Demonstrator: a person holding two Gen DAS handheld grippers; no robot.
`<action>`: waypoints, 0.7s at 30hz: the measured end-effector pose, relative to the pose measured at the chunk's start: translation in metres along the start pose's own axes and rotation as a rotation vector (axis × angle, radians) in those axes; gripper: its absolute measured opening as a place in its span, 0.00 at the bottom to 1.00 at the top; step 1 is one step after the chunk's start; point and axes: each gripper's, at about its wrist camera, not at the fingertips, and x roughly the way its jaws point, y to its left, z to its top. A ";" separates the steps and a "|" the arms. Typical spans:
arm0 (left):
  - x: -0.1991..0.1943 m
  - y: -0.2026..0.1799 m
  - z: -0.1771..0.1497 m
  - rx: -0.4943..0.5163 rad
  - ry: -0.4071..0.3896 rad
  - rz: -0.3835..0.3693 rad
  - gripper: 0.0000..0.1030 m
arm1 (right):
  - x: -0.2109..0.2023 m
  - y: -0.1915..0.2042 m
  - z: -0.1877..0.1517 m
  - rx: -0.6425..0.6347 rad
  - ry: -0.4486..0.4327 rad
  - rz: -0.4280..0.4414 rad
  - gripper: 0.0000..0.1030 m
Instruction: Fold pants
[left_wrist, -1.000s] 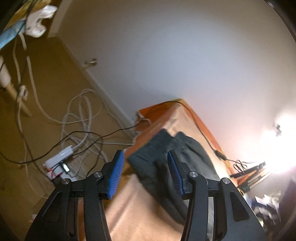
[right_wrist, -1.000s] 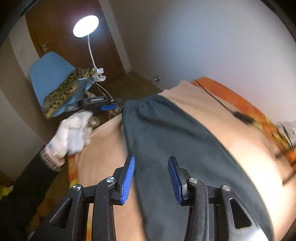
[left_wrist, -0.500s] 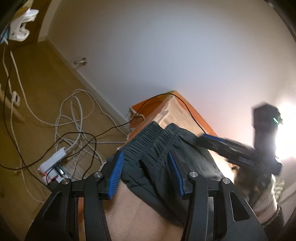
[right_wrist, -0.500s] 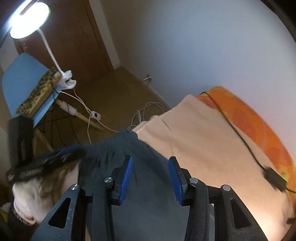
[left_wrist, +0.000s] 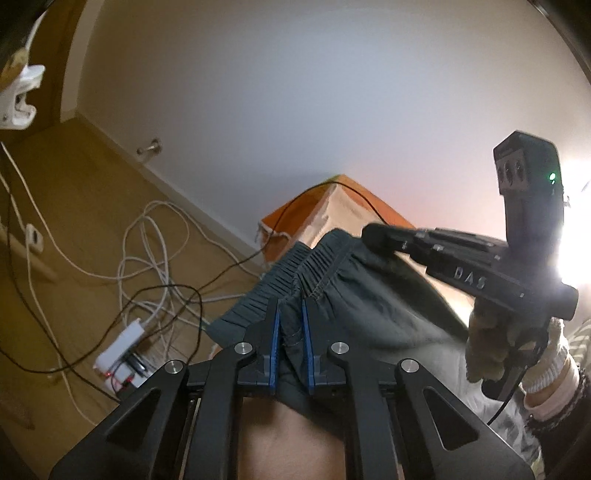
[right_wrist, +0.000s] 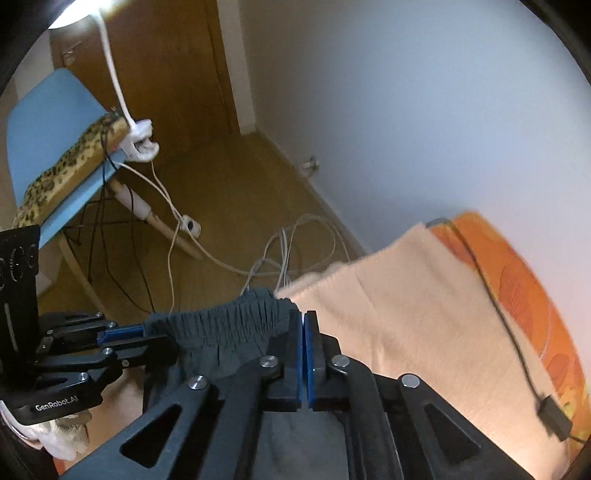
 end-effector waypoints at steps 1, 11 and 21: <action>-0.001 0.001 0.001 -0.009 0.001 -0.002 0.09 | -0.001 0.002 0.003 -0.005 -0.012 0.004 0.00; 0.000 0.026 0.001 -0.131 0.030 0.040 0.51 | 0.032 0.017 0.008 -0.034 0.015 -0.036 0.00; 0.017 0.047 -0.005 -0.338 0.172 -0.049 0.64 | 0.042 0.016 0.007 -0.012 0.034 -0.065 0.00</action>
